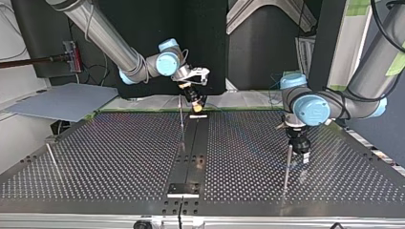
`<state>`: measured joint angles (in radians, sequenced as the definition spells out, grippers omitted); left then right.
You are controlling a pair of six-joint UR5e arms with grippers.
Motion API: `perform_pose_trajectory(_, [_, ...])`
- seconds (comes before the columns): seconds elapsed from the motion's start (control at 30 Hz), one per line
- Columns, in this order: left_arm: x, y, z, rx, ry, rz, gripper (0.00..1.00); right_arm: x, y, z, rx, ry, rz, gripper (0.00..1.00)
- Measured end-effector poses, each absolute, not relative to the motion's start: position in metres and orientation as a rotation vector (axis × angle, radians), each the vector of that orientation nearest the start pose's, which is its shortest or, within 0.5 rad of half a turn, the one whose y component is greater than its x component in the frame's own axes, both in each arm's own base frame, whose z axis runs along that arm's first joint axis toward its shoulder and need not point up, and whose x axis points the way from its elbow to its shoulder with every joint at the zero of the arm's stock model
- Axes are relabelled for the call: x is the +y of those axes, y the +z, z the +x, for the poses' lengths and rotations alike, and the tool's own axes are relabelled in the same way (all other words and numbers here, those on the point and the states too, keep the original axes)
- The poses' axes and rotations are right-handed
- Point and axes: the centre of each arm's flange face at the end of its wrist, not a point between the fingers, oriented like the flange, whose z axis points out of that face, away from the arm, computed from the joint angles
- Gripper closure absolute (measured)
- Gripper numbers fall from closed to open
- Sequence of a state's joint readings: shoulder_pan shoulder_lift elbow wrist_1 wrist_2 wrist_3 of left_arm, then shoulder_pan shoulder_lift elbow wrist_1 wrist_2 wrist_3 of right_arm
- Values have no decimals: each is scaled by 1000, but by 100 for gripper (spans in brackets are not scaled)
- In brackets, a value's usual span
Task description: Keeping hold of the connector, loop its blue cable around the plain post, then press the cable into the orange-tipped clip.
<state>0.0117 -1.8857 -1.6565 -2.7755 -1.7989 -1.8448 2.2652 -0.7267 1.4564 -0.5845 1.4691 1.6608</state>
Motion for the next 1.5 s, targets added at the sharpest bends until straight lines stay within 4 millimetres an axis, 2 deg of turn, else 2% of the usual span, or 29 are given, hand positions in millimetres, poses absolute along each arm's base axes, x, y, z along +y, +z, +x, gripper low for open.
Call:
perform_pose_trajectory(0.37, [-106,311,587,1555,-22,-399,0,-430,-9,548,1243,-2139,-2570,100])
perform_pose_trajectory(0.73, [-107,311,587,1556,-23,-395,0,-421,-77,535,1336,-2053,-2599,100])
perform_pose_trajectory(1.17, [-107,311,587,1557,-22,-394,0,-413,-163,502,1541,-1952,-2637,100])
perform_pose_trajectory(1.5, [-106,311,587,1555,-21,-395,0,-402,-219,474,1700,-1879,-2627,100])
